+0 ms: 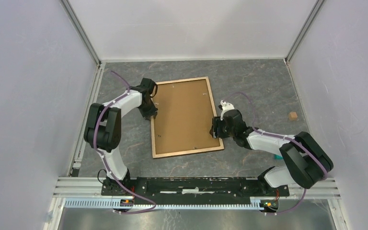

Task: Put the photo into the frame
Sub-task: Install the photo frame at the center of the board.

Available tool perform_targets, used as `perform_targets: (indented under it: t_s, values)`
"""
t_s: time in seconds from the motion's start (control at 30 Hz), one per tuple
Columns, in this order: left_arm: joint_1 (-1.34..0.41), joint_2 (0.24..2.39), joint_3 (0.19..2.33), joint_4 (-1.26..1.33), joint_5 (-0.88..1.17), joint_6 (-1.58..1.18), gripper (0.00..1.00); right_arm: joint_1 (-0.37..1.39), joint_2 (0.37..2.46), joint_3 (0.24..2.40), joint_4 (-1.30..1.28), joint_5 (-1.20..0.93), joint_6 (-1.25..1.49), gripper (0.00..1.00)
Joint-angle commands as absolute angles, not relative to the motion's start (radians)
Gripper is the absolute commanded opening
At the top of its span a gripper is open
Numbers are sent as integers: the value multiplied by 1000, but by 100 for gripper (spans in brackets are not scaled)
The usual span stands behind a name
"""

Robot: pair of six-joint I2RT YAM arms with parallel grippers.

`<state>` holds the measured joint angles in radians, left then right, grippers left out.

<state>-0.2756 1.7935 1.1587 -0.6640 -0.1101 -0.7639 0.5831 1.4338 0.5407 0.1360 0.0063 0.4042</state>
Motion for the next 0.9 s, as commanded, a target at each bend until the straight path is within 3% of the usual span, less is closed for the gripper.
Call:
perform_targets:
  t_s: [0.0,0.13,0.2,0.3,0.5,0.7,0.87]
  values:
    - [-276,1924,1321,-653,-133,-739,22,664,1395,482,254,-185,583,62]
    - [-243,1907,1328,-692,-139,-723,22,670,1336,570,40,-14,490,71]
    - [-236,1864,1278,-678,-143,-719,22,666,1319,626,-73,131,426,83]
    - [-233,1821,1210,-653,-134,-712,23,634,1381,764,-171,258,365,89]
    - [-235,1830,1172,-644,-109,-695,22,530,1610,1068,-192,206,317,88]
    - [-235,1837,1178,-654,-112,-693,20,451,1887,1423,-337,188,532,88]
    - [-235,1844,1175,-652,-103,-700,20,450,2017,1539,-356,248,630,89]
